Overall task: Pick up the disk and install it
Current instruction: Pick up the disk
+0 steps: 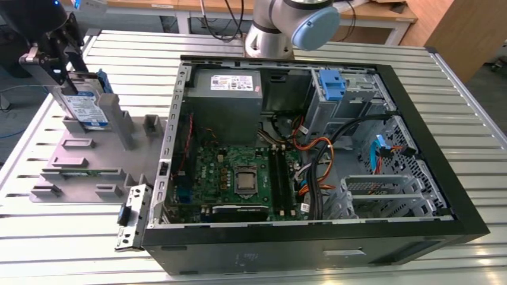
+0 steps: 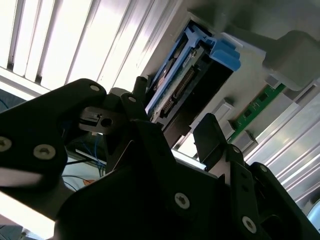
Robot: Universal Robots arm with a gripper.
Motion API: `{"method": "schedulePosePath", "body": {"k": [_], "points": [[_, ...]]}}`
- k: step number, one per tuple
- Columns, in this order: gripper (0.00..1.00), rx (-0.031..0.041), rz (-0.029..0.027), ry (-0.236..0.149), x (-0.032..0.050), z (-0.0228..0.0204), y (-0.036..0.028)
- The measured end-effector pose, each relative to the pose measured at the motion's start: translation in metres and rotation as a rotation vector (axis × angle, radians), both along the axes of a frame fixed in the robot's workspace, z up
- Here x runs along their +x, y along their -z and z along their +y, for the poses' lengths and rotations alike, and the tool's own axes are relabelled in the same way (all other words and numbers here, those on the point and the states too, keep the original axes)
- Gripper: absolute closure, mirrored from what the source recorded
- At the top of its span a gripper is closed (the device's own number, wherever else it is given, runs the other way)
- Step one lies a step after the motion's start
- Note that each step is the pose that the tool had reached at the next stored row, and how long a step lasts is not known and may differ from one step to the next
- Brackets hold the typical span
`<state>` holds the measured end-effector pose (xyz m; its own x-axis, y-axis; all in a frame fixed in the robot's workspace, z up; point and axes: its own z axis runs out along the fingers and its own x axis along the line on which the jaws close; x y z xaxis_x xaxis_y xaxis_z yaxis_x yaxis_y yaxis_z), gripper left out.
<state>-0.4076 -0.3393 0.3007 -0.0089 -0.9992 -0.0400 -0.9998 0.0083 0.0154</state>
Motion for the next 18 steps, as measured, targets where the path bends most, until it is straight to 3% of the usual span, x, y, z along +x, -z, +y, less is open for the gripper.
{"method": "schedulePosePath", "body": {"k": [10,11,16,17,18], "points": [[0.37,0.0,0.0,0.0,0.0,0.0002,0.0],[0.44,0.0,0.0,0.0,0.0,0.0002,0.0],[0.45,0.0,0.0,0.0,0.0,0.0002,0.0],[0.52,0.0,0.0001,0.0,0.0,0.0002,0.0],[0.52,0.0,0.0,0.0,0.0,0.0003,0.0]]}}
